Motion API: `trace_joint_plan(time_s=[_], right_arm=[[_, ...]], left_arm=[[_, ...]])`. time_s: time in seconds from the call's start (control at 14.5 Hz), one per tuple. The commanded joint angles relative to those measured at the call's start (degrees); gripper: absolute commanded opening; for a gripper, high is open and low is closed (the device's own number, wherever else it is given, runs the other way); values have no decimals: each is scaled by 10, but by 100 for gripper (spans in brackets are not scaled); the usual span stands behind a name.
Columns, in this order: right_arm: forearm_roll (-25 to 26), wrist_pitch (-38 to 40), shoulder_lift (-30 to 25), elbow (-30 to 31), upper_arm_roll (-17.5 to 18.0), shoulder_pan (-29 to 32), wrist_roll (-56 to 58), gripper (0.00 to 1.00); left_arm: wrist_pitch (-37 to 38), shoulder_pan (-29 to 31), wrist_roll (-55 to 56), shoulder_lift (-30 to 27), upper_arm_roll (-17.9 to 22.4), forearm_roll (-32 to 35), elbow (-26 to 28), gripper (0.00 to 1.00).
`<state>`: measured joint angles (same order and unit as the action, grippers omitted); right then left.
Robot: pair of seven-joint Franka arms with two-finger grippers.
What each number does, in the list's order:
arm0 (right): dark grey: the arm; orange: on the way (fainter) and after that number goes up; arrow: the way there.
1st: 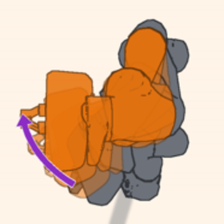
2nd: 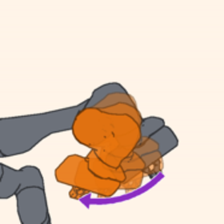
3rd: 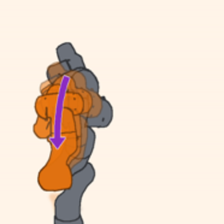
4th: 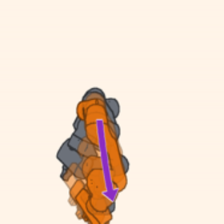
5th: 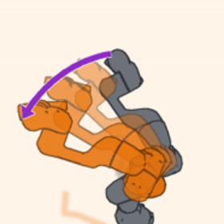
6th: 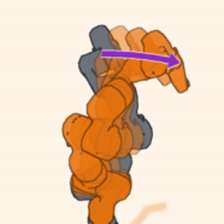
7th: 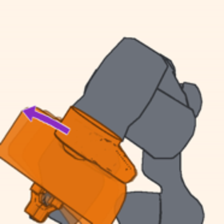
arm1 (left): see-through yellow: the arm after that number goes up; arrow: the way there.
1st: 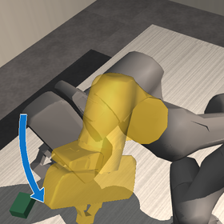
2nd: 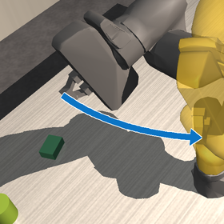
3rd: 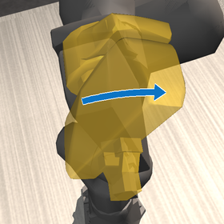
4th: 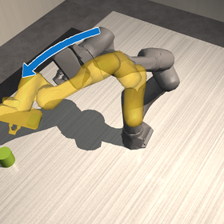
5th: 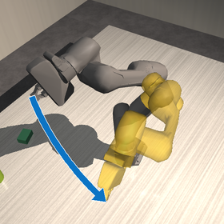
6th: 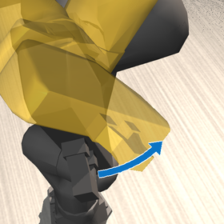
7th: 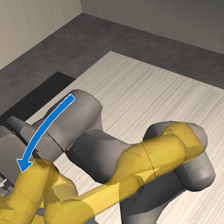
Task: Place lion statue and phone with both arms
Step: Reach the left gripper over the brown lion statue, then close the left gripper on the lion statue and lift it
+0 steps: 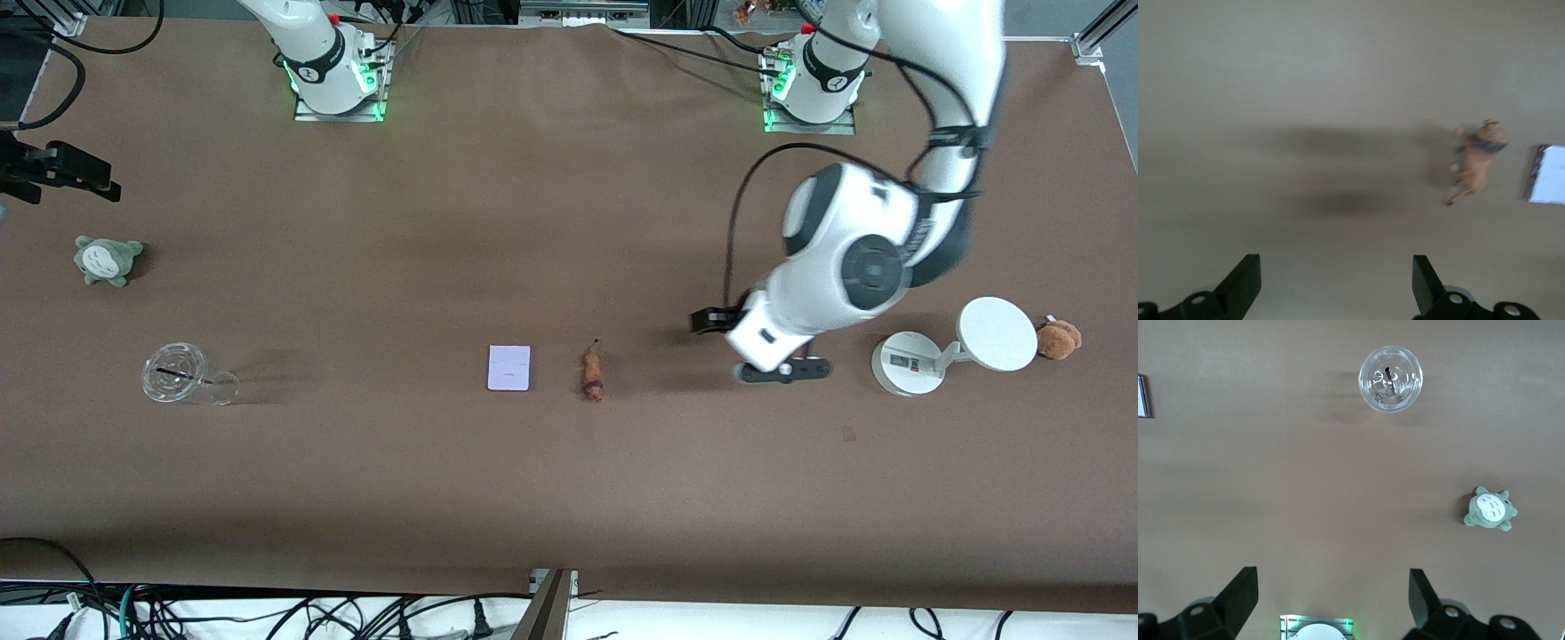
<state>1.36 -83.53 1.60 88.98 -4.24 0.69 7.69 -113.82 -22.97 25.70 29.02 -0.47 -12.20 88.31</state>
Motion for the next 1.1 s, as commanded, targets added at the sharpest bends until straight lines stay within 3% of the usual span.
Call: trace_joint_plan(time_s=[0.0, 0.34, 0.83, 1.03], right_arm=[[-12, 3, 6, -12, -2, 3, 5, 100], [-12, 3, 6, -13, -2, 3, 5, 100], [-12, 3, 6, -12, -1, 3, 5, 100], [-12, 3, 6, -13, -2, 3, 5, 100]], left_arm=[[-26, -38, 68, 46, 11, -6, -53, 100], [-95, -108, 221, 173, 21, 59, -173, 100], [-181, -130, 270, 222, 21, 70, -184, 100], [-194, -148, 272, 243, 43, 71, -189, 100]])
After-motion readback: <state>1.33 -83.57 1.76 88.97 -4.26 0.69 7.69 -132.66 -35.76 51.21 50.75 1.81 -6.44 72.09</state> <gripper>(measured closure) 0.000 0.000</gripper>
